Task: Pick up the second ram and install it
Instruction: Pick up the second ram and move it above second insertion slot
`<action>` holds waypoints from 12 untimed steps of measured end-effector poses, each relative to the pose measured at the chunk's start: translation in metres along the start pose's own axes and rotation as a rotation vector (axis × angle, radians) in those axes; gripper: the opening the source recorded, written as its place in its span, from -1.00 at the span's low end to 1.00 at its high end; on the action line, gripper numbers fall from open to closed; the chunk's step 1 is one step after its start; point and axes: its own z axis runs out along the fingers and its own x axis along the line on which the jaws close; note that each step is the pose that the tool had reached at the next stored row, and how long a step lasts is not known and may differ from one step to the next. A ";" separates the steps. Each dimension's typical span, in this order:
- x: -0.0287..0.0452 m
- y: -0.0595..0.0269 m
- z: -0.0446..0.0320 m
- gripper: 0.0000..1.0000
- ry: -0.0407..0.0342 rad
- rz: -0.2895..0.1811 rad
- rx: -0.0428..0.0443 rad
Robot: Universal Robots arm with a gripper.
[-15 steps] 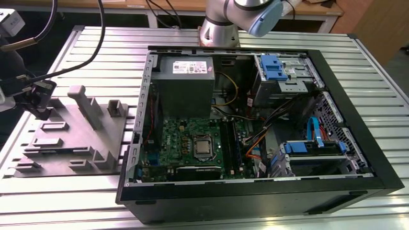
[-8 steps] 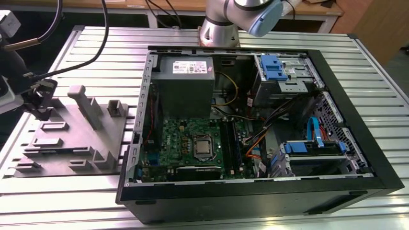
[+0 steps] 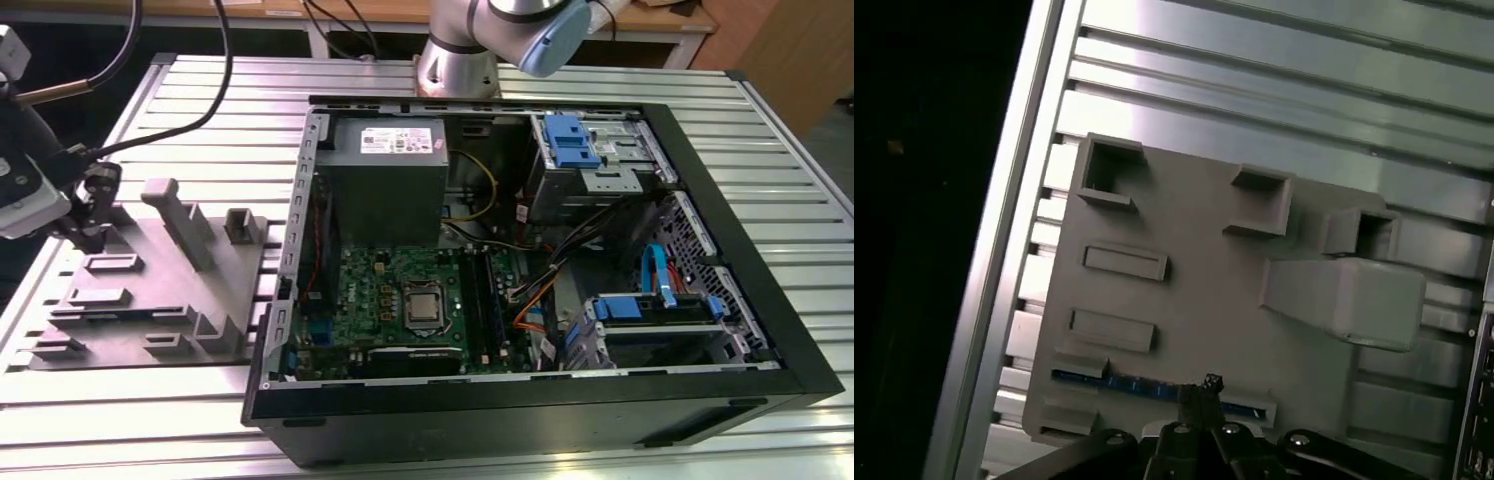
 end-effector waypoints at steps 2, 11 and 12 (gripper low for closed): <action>0.0000 -0.0001 0.0009 -0.80 0.0018 -0.036 -0.0007; 0.0001 -0.0003 0.0059 -0.80 0.0097 -0.199 -0.0042; 0.0001 -0.0003 0.0065 -0.80 0.0106 -0.217 -0.0046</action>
